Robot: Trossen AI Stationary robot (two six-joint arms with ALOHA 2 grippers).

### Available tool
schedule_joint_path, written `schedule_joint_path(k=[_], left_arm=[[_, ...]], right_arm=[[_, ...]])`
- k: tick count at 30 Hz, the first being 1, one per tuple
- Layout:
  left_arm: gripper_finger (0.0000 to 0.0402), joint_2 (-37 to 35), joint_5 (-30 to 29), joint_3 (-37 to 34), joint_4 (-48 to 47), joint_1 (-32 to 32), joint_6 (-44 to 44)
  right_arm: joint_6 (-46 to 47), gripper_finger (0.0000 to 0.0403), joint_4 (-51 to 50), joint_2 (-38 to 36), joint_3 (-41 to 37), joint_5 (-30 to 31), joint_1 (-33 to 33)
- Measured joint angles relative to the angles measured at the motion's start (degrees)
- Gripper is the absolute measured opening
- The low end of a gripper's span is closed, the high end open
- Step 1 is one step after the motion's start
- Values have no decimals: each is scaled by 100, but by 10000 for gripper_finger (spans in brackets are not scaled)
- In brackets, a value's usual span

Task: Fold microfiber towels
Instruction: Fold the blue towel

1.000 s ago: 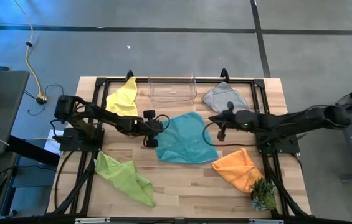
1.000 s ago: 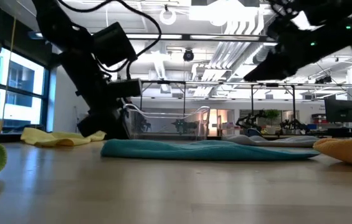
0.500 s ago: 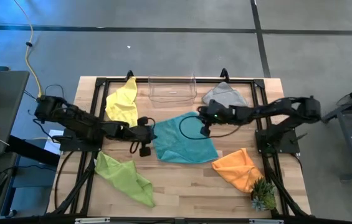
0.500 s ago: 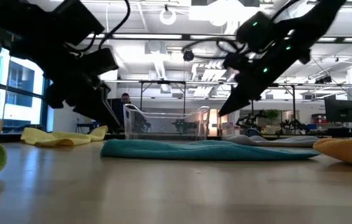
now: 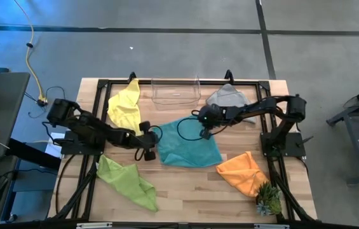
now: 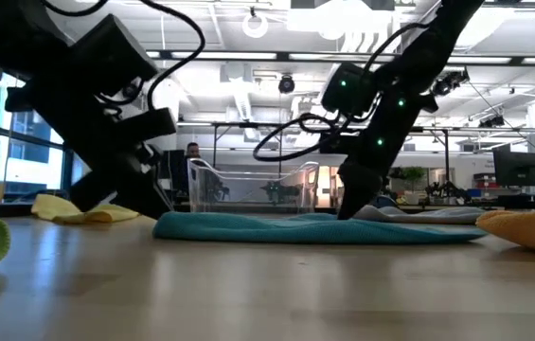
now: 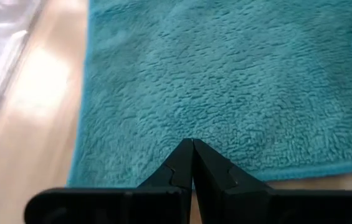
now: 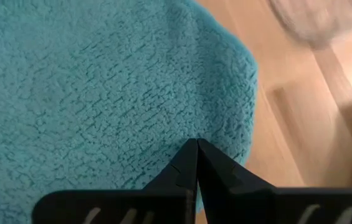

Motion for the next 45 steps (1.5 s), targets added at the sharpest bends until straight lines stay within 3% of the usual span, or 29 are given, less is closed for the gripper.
schedule_joint_path(k=[15, 21, 28, 32, 36, 45], left_arm=[[0, 252, 42, 5, 676, 744, 536], [0, 252, 299, 3, 753, 1142, 794], [0, 252, 642, 5, 1011, 1402, 1089], [0, 252, 645, 5, 997, 1419, 1085], [0, 252, 812, 5, 976, 1412, 1054], [0, 103, 1021, 27, 1026, 1405, 1044]], right_arm=[[1968, 0, -913, -148, 25, 280, 526], [2013, 0, -1317, -128, 245, 120, 644], [1370, 0, -2082, -119, 909, 103, 644], [526, 0, -1664, -165, 883, -220, 505], [182, 0, -595, -371, 246, -775, 172], [341, 0, 852, -553, -809, -726, -368]])
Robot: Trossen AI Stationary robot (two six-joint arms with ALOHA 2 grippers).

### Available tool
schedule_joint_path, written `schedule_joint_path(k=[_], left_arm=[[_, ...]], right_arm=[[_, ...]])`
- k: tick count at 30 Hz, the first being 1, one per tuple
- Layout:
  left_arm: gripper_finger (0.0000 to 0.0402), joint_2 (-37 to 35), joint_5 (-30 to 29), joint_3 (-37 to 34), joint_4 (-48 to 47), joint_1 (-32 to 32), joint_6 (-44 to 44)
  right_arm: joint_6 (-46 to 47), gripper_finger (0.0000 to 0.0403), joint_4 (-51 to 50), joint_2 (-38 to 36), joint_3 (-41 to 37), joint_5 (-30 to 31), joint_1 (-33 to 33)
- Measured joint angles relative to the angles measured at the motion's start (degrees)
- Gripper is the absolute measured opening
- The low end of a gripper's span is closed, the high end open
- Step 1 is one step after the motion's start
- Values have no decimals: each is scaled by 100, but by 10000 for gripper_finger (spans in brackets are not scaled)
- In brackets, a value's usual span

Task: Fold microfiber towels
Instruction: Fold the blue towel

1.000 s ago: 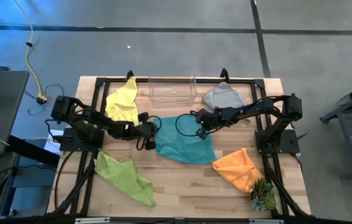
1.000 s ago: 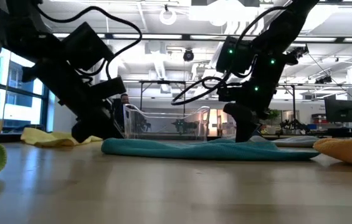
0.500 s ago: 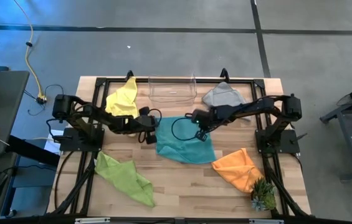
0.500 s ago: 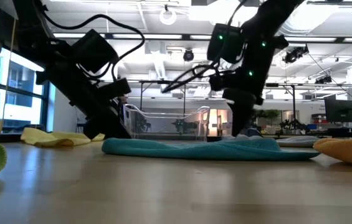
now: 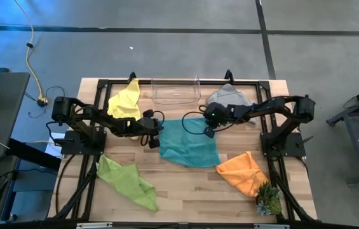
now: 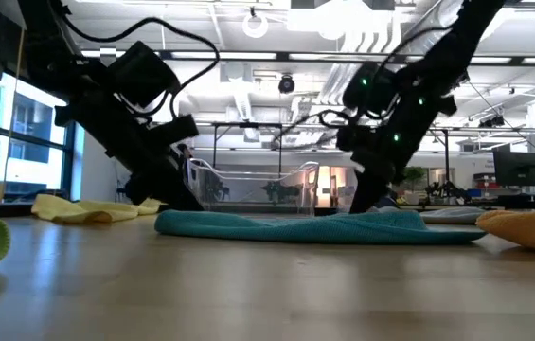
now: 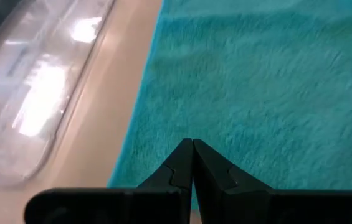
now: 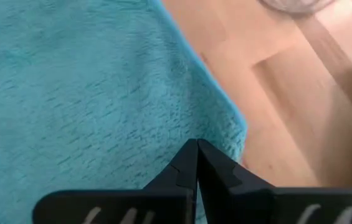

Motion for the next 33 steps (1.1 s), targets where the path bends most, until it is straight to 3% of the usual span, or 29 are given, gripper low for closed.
schedule_joint_path(k=[8, 14, 23, 27, 33], left_arm=[[0, -169, 707, 186, -7, -239, -350], [13, -109, 1073, 434, -254, -497, -1018], [109, -109, 1964, 1193, -2003, -422, -1869], [158, -109, 2597, 1237, -2135, -285, -2205], [197, -109, 2637, 1237, -2049, -139, -2367]], right_arm=[[369, 0, 71, 84, -91, 683, -286], [492, 0, 114, 89, -101, 815, -341], [339, 0, 322, 105, -110, 771, -107], [264, 0, 388, 105, -110, 769, -51], [135, 0, 570, 105, -110, 771, -46]])
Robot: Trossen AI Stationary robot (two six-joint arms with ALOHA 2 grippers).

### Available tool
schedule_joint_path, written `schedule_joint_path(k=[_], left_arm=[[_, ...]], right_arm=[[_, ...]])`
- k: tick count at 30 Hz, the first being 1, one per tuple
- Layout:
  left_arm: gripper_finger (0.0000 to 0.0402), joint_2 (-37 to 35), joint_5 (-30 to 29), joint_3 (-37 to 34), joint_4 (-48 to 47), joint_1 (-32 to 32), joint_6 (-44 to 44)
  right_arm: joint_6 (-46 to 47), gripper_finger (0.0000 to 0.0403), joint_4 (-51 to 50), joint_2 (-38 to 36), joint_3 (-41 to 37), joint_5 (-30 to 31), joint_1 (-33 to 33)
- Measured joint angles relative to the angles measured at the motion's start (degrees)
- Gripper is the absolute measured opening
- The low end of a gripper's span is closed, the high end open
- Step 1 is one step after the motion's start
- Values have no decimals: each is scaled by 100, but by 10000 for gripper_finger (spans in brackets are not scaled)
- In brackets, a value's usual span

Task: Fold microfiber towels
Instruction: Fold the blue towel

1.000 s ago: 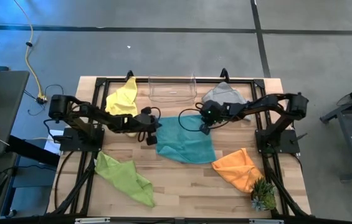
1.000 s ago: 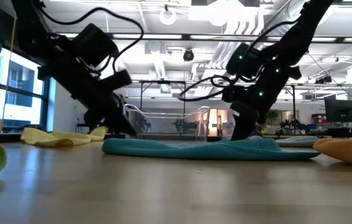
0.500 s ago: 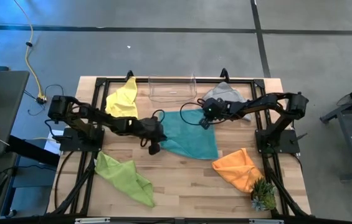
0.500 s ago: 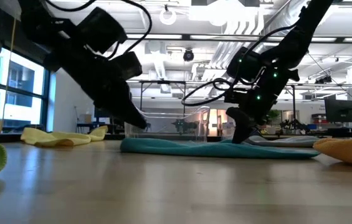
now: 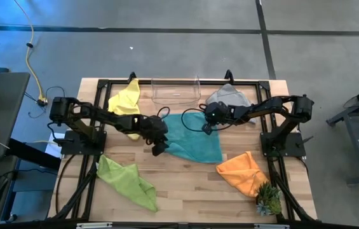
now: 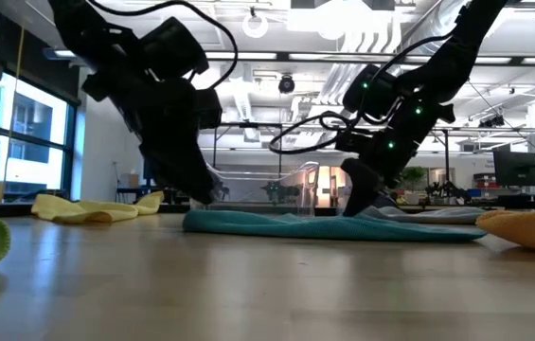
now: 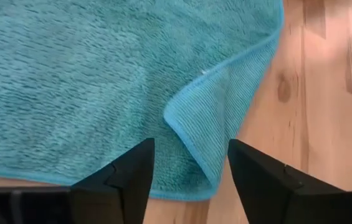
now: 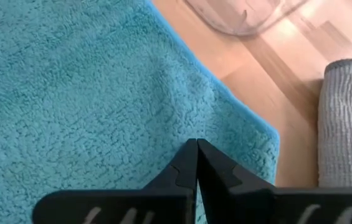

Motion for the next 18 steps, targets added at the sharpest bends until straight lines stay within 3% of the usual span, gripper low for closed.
schedule_joint_path(k=[8, 18], left_arm=[[200, 517, 52, 4, 351, -3, -118], [199, 935, 794, 6, 1106, 12, -203]], right_arm=[[-56, 0, 82, 0, 0, 2, 0], [-99, 0, 116, -2, 0, 4, 0]])
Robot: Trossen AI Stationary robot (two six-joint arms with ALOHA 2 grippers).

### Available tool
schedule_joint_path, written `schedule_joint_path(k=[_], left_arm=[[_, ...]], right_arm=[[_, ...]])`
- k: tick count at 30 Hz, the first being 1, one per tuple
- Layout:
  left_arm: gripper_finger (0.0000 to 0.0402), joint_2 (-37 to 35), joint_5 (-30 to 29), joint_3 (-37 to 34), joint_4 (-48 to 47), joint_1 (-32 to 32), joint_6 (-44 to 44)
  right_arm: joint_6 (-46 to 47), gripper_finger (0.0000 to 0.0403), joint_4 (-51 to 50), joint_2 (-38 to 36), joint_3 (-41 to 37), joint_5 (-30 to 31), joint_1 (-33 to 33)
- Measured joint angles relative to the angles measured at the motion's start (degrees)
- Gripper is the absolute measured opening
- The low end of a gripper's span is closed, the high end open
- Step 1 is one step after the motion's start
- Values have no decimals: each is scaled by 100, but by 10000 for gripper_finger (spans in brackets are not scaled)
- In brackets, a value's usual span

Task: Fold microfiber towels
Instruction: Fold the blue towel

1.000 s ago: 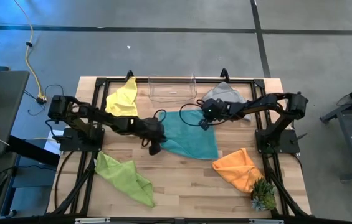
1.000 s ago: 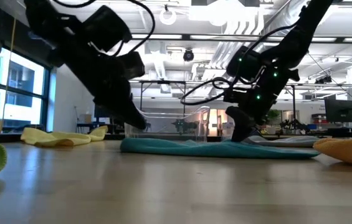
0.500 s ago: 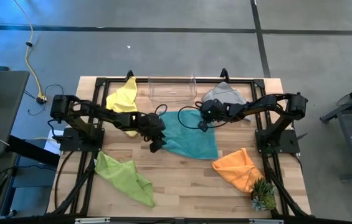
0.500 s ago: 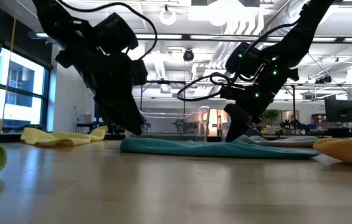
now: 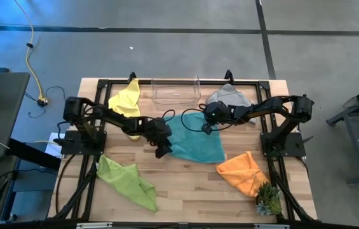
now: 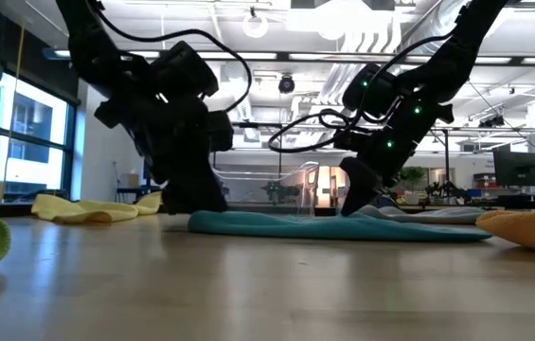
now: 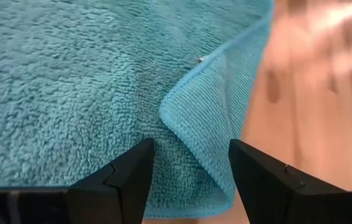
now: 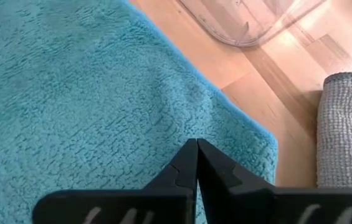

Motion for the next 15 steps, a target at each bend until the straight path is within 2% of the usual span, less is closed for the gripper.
schedule_joint_path(k=[3, 10, 15], left_arm=[[190, 12, 204, -4, 168, -10, -8], [153, -19, 197, -4, 137, 28, -2], [158, -43, 189, -4, 15, 145, 192]], right_arm=[[-1, 0, 28, 0, 2, 1, 0], [-71, 0, 47, 0, 4, 4, 0], [-151, 0, -48, -4, 7, 5, -9]])
